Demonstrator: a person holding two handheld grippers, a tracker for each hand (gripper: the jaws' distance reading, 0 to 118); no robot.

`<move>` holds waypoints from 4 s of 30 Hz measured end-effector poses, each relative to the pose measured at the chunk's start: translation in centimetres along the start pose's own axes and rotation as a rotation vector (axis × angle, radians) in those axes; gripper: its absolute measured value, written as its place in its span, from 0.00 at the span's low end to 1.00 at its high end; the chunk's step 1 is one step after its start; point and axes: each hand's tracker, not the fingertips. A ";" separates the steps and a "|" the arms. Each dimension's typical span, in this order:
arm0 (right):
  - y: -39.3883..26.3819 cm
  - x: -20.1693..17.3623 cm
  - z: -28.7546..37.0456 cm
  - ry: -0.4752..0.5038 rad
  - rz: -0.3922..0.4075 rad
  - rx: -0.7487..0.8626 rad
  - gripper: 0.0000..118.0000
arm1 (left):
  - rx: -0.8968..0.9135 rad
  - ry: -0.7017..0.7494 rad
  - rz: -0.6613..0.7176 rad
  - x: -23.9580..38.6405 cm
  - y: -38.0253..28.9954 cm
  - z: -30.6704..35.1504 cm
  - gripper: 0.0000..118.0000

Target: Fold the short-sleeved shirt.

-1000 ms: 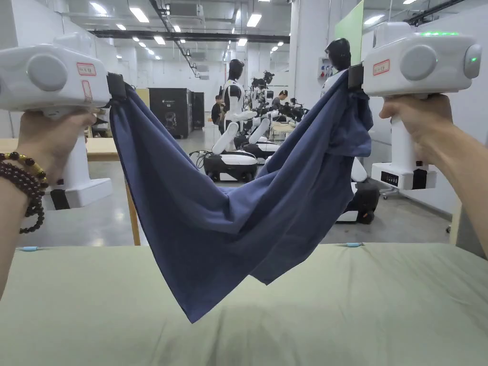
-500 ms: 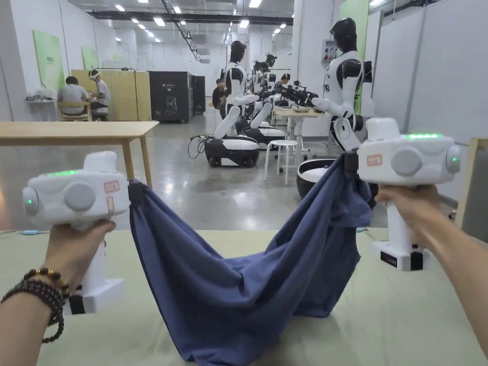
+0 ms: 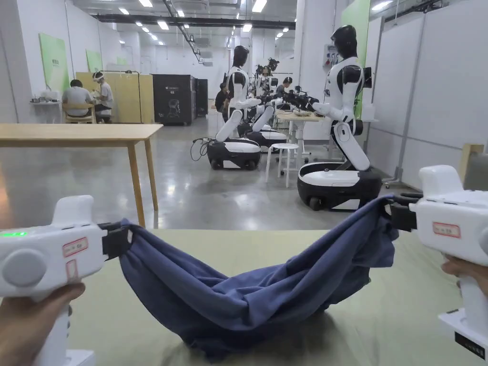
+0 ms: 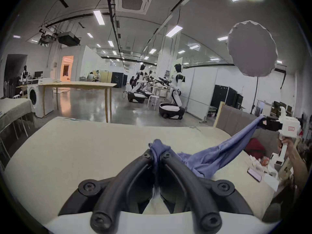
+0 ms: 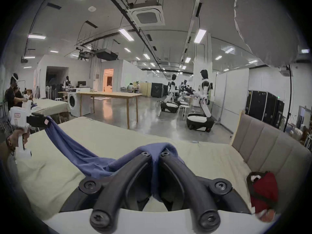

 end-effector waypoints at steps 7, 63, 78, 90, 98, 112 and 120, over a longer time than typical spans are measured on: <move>-9.7 -1.4 12.2 0.028 -0.098 -0.111 0.03 | -0.115 -0.031 0.018 -0.2 -8.9 10.5 0.03; -17.0 -8.8 29.9 0.124 -0.192 -0.183 0.00 | -0.429 0.342 0.355 -5.4 -30.2 14.9 0.93; -15.9 -8.6 26.7 0.124 -0.138 -0.241 0.00 | -0.304 0.210 0.385 -3.3 -28.1 17.2 0.01; -13.3 -4.1 -3.1 0.149 -0.048 -0.416 0.01 | -0.233 0.079 0.353 0.5 -23.9 18.0 0.02; -18.4 -3.0 -20.9 0.143 0.034 -0.640 0.95 | -0.243 0.097 0.340 0.9 -23.8 18.2 0.02; -20.0 -6.5 -23.0 0.169 0.085 -0.759 0.02 | -0.234 0.114 0.339 0.3 -23.3 17.9 0.02; -13.8 -5.1 -7.6 0.218 -0.082 -0.407 0.02 | -0.196 0.099 0.321 0.5 -21.8 18.2 0.02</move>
